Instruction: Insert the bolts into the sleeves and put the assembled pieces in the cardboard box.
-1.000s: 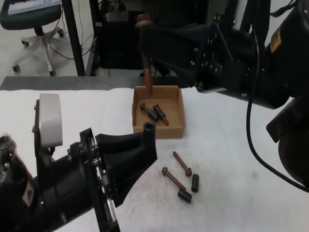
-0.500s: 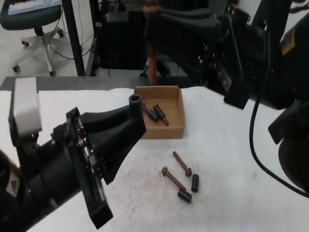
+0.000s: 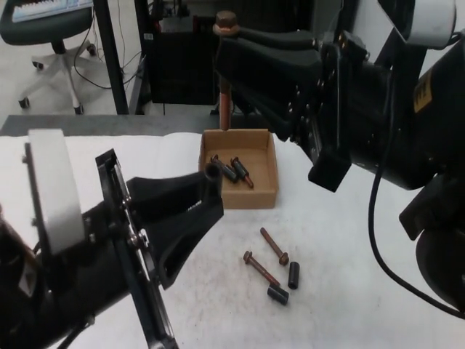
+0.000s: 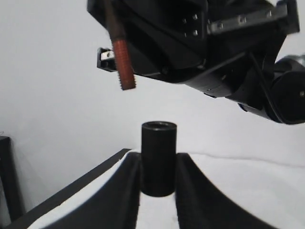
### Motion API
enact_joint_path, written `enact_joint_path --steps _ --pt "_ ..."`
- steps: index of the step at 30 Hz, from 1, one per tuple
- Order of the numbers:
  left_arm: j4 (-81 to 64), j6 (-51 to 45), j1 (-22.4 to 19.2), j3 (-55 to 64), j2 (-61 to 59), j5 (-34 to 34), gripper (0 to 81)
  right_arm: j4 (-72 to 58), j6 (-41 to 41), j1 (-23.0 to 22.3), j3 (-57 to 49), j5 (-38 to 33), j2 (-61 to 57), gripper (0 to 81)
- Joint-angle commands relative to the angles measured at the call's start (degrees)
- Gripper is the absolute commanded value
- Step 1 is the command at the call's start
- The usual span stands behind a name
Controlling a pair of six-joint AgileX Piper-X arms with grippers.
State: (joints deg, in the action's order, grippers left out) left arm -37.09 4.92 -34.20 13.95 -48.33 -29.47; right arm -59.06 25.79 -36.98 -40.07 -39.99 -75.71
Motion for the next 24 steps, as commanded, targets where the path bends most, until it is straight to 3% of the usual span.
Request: enact_joint_path --steps 1,7,24 --pt "0.06 1.19 0.16 0.16 0.0 -0.16 0.2 -0.73 -0.34 -0.28 -0.1 0.62 0.15 0.8" --pt "0.01 1.58 0.16 0.16 0.0 5.32 0.2 -0.73 -0.18 -1.43 -0.1 0.31 0.15 0.8" --pt "-3.18 0.61 0.16 0.28 0.0 5.38 0.2 3.19 -2.47 -3.18 -0.1 0.67 0.01 0.8"
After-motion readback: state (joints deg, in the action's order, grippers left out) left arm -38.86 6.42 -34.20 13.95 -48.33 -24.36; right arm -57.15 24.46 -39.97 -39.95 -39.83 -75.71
